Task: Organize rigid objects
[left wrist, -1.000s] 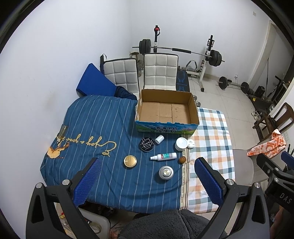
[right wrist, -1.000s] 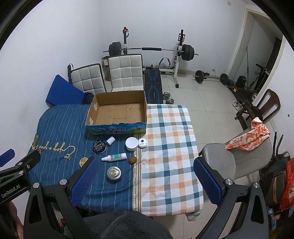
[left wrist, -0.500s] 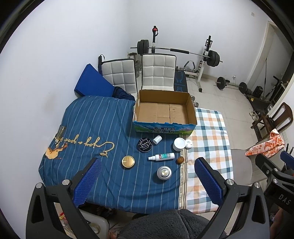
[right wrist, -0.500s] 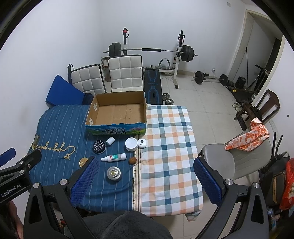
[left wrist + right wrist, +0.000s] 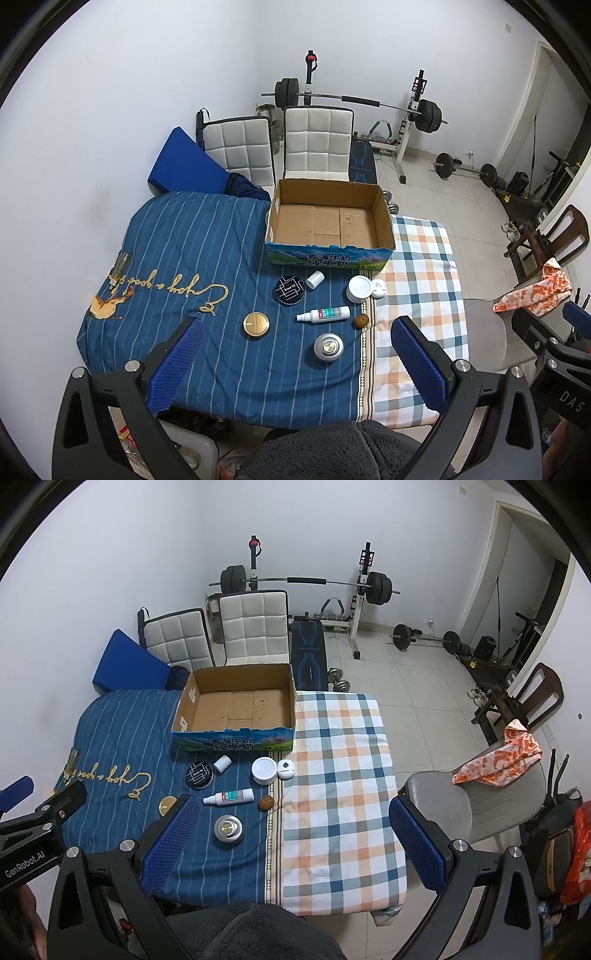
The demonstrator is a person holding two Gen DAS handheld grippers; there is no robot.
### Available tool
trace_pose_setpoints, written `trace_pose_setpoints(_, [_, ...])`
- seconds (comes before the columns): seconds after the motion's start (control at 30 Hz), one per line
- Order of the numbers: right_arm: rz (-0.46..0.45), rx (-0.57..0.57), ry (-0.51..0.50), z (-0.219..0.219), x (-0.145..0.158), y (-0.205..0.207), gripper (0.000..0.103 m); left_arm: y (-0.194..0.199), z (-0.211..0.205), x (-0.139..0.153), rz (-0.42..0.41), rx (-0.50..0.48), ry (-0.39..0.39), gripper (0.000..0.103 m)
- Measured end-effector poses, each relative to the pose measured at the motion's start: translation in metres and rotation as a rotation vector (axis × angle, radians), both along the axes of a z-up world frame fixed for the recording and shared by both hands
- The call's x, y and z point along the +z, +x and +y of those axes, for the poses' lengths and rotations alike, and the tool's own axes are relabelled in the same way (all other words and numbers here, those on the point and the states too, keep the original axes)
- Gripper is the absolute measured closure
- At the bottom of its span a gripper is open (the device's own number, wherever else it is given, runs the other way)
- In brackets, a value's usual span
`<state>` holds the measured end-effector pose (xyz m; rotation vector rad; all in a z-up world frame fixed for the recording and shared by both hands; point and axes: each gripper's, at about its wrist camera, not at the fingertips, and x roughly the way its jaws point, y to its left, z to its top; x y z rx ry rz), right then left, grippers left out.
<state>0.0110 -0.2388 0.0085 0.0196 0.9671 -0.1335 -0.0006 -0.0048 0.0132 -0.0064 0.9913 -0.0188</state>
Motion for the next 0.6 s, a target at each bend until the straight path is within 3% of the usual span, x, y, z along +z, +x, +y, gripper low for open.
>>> trace_pose_setpoints(0.3, [0.037,-0.004,0.024,-0.010,-0.017,0.008,0.000,0.011,-0.002,-0.011,0.028,-0.001,0.005,0.000])
trace_pose_setpoints(0.43, [0.105,-0.011,0.051,-0.020,-0.050,0.030,0.000,0.039,0.005,-0.032,0.056,0.029,0.020,0.000])
trace_pose_setpoints(0.6, [0.215,-0.010,0.101,-0.032,-0.120,0.080,0.000,0.089,0.029,-0.091,0.155,0.100,0.020,0.000])
